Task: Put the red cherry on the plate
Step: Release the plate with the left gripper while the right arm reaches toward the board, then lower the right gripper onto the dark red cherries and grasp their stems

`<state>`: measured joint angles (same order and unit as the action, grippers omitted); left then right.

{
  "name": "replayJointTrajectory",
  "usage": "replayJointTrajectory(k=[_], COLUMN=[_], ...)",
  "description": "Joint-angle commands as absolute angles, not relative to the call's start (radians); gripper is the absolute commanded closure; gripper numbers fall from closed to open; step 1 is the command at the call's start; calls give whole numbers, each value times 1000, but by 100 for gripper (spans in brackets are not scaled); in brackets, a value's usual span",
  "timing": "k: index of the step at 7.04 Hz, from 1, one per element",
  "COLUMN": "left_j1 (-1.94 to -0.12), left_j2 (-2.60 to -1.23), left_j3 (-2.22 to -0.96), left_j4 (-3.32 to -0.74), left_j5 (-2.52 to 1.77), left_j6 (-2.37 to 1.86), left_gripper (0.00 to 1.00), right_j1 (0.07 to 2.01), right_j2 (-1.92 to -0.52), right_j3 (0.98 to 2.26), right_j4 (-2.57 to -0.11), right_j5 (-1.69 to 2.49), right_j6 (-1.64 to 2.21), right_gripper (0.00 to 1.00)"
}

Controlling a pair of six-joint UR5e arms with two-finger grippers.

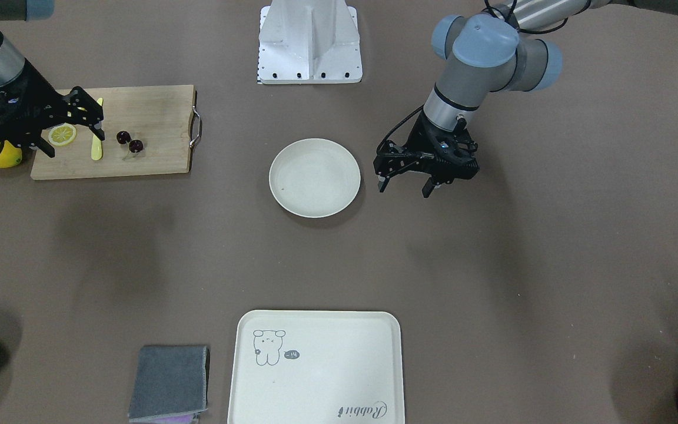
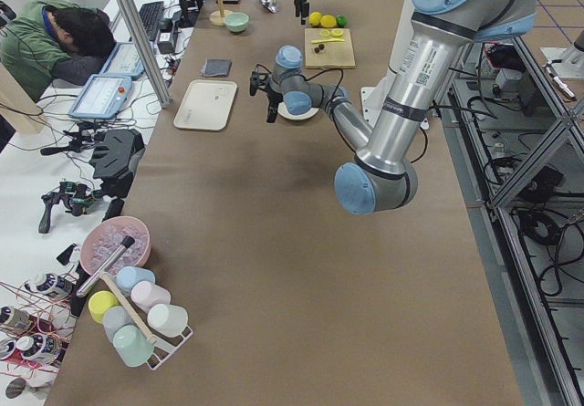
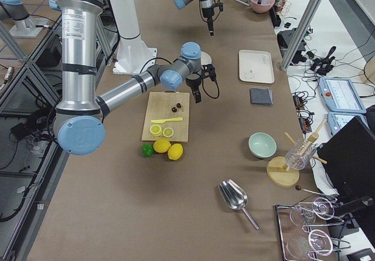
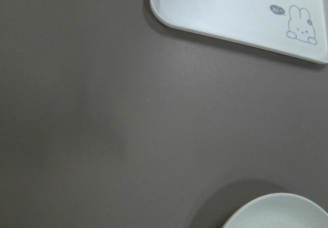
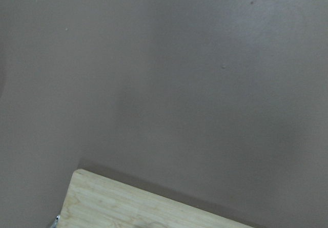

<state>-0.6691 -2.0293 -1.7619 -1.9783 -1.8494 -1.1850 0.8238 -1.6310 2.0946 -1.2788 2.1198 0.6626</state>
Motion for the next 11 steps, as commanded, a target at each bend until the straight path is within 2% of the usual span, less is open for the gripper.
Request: replayJointTrajectory(k=[1, 3, 5, 10, 11], left_j1=[-704, -707, -704, -689, -687], left_j2=[-2022, -2020, -2014, -2014, -2016], left_j3=[-1761, -1763, -1764, -1736, -1736], left_j4=[-1974, -1970, -1971, -1979, -1979], left_j5=[-1844, -1802, -1799, -1799, -1799], left_j6=[-1124, -1124, -1126, -1123, -1123], left_gripper=[2, 2, 2, 2, 2], right_j1=[706, 617, 595, 525, 519], right_j2=[-1643, -1667, -1788, -1776, -1776], right_j3=[2108, 2099, 2038, 1971, 1964], right_j4=[-1258, -1221, -983, -942, -930], right_j5=[2080, 2017, 1994, 1928, 1928], right_j6=[664, 666, 664, 672, 695], right_gripper=[0, 0, 0, 2, 15])
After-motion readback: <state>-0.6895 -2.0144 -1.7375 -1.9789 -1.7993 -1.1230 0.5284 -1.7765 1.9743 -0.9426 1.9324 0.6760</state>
